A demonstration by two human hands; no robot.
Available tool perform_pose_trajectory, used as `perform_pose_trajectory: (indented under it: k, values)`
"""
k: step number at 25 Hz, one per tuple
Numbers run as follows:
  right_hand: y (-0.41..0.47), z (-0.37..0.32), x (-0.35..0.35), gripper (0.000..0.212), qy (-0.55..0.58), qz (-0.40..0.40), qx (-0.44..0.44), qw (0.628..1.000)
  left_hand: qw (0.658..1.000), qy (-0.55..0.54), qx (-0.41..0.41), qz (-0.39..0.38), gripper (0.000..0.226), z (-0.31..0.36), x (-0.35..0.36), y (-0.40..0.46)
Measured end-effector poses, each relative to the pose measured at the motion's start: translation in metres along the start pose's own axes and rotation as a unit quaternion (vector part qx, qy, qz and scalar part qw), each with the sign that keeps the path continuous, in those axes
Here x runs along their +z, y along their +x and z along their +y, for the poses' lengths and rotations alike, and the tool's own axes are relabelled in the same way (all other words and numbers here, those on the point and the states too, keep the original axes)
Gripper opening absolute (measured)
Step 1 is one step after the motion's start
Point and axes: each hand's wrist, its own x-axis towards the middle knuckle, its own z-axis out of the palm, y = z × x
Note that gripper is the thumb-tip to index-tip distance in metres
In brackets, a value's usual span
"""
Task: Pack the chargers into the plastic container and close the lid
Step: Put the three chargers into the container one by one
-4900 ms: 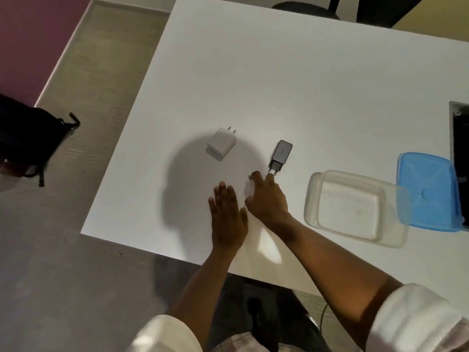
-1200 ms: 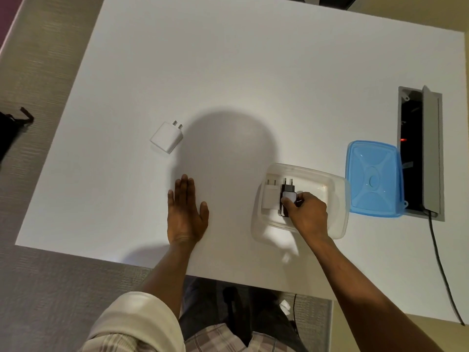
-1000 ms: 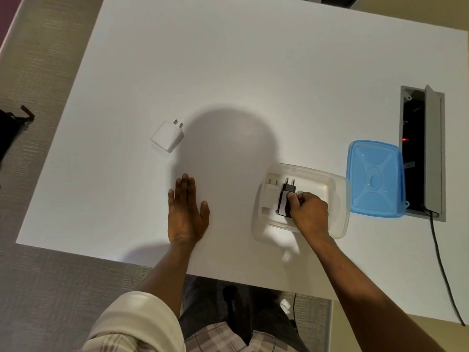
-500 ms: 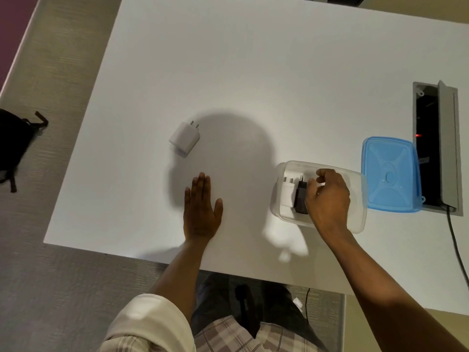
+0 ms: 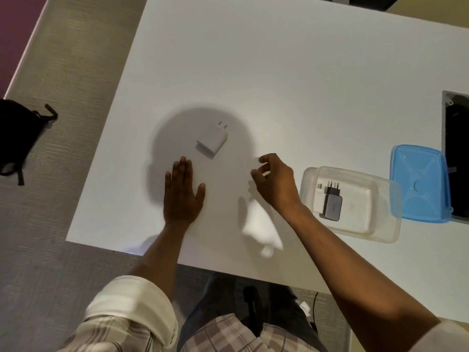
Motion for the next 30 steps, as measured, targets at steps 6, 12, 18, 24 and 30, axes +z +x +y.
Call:
perform_pose_trajectory:
  k: [6,12,18,24,30]
  values:
    - [0.045,-0.047,0.062,0.078,-0.063,-0.088,0.031,0.994,1.0,-0.002,-0.015,0.0,0.077,0.001,-0.001,0.001]
    - [0.081,-0.088,0.114,0.09,-0.122,-0.001,0.047,0.991,1.0,-0.003,-0.015,0.007,0.074,-0.001,0.002,0.002]
    - [0.089,-0.091,0.132,0.07,-0.251,0.017,0.001,0.968,1.0,0.016,-0.019,-0.001,0.073,-0.003,0.005,0.004]
    - [0.072,-0.065,0.112,0.073,-0.259,-0.041,-0.076,0.962,1.0,0.011,-0.017,0.0,0.074,-0.005,0.006,0.003]
    - [0.021,-0.011,0.092,0.08,-0.251,-0.107,-0.112,0.955,1.0,0.021,-0.016,-0.003,0.075,-0.003,0.003,0.001]
